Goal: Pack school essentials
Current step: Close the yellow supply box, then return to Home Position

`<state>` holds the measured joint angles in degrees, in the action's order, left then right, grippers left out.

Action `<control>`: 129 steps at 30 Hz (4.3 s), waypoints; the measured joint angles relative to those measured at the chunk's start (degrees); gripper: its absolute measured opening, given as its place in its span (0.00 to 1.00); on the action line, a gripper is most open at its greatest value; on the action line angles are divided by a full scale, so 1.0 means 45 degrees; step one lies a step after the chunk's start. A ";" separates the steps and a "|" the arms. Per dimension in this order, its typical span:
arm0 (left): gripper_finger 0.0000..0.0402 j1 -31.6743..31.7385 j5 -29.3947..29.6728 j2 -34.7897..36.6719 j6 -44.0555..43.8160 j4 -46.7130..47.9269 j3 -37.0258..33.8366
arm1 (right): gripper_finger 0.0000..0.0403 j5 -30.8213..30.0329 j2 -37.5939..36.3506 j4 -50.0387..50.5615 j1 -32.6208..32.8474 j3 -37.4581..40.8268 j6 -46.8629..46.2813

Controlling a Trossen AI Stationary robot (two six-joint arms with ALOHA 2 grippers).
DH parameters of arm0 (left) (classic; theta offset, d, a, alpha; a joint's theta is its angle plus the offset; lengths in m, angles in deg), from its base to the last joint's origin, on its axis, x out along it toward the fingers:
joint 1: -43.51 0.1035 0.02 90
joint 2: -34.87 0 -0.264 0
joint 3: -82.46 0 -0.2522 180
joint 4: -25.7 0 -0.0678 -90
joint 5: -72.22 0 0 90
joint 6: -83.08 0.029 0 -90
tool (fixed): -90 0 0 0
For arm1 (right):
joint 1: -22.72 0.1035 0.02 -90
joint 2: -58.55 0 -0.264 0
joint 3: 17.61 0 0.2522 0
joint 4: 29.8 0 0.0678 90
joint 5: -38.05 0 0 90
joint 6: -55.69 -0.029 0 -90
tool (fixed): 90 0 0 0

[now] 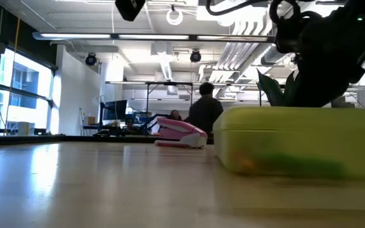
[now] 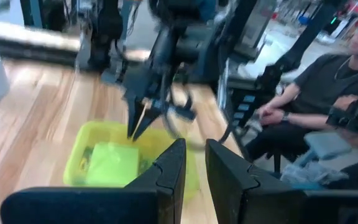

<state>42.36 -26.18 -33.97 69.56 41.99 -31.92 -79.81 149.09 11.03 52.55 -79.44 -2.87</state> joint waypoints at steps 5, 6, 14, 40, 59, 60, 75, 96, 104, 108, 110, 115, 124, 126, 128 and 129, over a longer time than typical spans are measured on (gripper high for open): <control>0.13 0.0005 -0.0003 0.0233 0.0005 0.0001 0.0010 | 0.09 0.0029 -0.0015 0.0020 -0.0298 0.0010 0.0506; 0.13 0.0005 -0.0008 0.0263 0.0000 -0.0080 0.0026 | 0.09 0.0028 -0.0015 0.0016 -0.0308 0.0010 0.0579; 0.13 0.0010 -0.0044 0.0992 -0.0093 0.0449 0.0019 | 0.09 0.0264 0.0045 0.0778 -0.0277 -0.0758 0.1387; 0.13 -0.0836 0.2448 0.5756 0.1109 0.1230 -0.3967 | 0.09 -0.1896 -0.1896 0.3318 -0.0293 -0.6989 1.0439; 0.13 -0.0806 0.2758 1.0882 0.0118 0.0571 -0.8067 | 0.09 -0.1251 -0.9374 -0.3867 -0.0669 0.2282 1.1694; 0.13 -0.0806 0.2800 1.1049 0.0050 0.0436 -0.8291 | 0.09 -0.1139 -0.9845 -0.4310 -0.0738 0.2848 1.1694; 0.13 -0.0806 0.3156 1.2084 -0.0005 0.0038 -1.0300 | 0.09 0.4398 -1.4565 -0.8191 -0.1707 0.8287 1.3692; 0.13 0.3066 0.2300 1.2307 0.1092 0.0055 -1.0370 | 0.09 0.6480 -1.8566 -0.6060 -0.4051 0.9632 1.3710; 0.13 0.3813 0.2030 1.2303 0.1049 0.0116 -1.0370 | 0.09 0.7004 -1.8583 -0.5745 -0.4417 0.9632 1.4161; 0.13 0.3842 0.1907 1.2349 0.1221 -0.0375 -1.0370 | 0.09 0.7006 -1.8583 -0.5366 -0.4920 0.9632 1.4421; 0.13 0.3847 0.1916 1.2414 0.1348 -0.0688 -1.0370 | 0.09 0.7009 -1.8583 -0.5117 -0.5266 0.9632 1.4399; 0.13 0.3842 0.1914 1.2886 0.1384 -0.0561 -1.0368 | 0.09 0.7624 -1.8583 -0.4819 -0.6104 0.9632 1.3779; 0.13 0.3832 0.2018 1.3535 0.0678 -0.0526 -1.0928 | 0.09 0.7878 -1.8583 -0.4808 -0.7397 0.9632 1.3615; 0.13 0.3842 0.2162 1.3682 0.0479 -0.0911 -1.1423 | 0.09 0.7878 -1.8578 -0.4782 -0.7649 0.9632 1.3324; 0.13 0.3852 0.2787 1.3697 0.0415 -0.0824 -1.1367 | 0.09 0.7876 -1.8576 -0.4745 -0.7847 0.9632 1.3033; 0.13 0.3852 0.3052 1.3719 0.0488 -0.0885 -1.1366 | 0.09 0.7873 -1.8574 -0.4746 -0.7929 0.9632 1.2988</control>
<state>59.70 -12.45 27.76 71.76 38.01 -83.07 -44.38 65.51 -10.33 16.87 -36.10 55.58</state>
